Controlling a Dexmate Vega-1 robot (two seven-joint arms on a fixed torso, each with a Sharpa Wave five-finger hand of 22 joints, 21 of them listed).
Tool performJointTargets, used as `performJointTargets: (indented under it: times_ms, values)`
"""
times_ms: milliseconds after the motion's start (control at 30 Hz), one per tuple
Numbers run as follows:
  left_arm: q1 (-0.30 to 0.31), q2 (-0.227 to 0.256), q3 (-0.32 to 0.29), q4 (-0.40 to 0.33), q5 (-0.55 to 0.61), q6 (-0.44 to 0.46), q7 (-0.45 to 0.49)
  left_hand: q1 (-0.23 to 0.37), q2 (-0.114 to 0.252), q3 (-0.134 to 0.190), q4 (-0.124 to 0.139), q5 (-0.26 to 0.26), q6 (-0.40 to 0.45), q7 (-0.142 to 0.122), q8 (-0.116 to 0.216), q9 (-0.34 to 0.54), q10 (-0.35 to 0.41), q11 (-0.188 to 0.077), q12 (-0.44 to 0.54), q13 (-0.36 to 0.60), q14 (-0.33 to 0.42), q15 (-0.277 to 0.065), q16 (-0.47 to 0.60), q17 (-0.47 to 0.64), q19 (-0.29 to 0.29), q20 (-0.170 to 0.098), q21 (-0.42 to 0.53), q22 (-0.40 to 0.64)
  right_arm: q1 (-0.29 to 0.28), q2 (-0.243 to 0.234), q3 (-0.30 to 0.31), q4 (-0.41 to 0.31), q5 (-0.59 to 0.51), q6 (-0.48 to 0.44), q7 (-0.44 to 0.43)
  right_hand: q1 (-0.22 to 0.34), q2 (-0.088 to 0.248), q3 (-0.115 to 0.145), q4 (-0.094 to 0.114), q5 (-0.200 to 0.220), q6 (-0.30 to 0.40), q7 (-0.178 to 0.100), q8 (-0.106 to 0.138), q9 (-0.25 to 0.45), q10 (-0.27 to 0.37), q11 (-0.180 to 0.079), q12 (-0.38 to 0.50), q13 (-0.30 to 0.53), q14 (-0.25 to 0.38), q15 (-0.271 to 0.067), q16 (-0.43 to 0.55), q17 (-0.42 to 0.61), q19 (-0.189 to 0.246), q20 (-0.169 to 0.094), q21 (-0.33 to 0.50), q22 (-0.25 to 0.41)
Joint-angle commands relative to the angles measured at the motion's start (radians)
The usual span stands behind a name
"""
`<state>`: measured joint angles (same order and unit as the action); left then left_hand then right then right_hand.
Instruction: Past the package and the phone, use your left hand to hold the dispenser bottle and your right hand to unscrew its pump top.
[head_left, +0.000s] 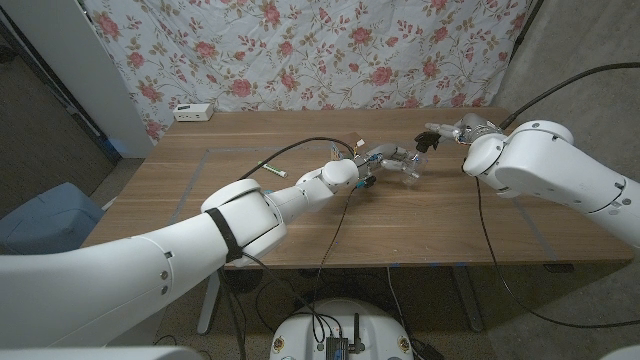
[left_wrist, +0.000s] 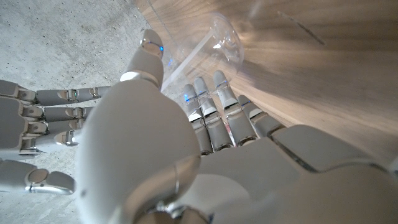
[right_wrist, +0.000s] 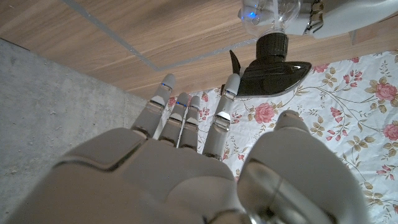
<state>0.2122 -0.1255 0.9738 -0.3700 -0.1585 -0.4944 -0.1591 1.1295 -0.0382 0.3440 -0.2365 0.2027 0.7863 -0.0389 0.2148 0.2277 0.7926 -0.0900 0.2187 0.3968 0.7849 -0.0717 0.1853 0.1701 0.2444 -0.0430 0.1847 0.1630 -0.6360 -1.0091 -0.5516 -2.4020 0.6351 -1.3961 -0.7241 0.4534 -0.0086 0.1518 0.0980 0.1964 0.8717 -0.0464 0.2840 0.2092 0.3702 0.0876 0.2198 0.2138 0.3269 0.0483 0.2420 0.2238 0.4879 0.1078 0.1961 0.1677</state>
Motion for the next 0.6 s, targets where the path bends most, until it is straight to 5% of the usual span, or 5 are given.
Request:
performJointTargets:
  times_ms: [33,600]
  values:
    - [0.005,0.0,-0.002,-0.002,0.002,-0.007,-0.001,-0.072,0.123,0.084,0.078,0.005,0.078,-0.03,0.005,0.003,0.051,-0.043,0.004,0.005,0.026,-0.088,0.007,0.003,0.008,-0.04,0.0,0.003,0.035,-0.003,-0.034,0.011,-0.09,0.0,0.106,-0.004,0.0,-0.001,0.005,0.006,-0.01,0.002,-0.006,0.0,0.0,0.003,0.0,0.001,0.011,0.001,-0.001,0.002,0.007,0.001,-0.002,0.003]
    - [0.01,0.002,-0.005,-0.003,0.004,-0.017,0.001,-0.073,0.123,0.084,0.078,0.005,0.078,-0.029,0.005,0.003,0.05,-0.042,0.004,0.006,0.025,-0.088,0.006,0.003,0.008,-0.039,0.0,0.003,0.121,-0.017,-0.115,0.023,-0.096,0.0,0.163,0.001,-0.002,-0.001,-0.006,0.011,-0.061,0.005,-0.033,-0.002,-0.011,0.012,-0.007,0.001,0.011,0.009,-0.008,-0.005,0.004,0.002,-0.005,0.003]
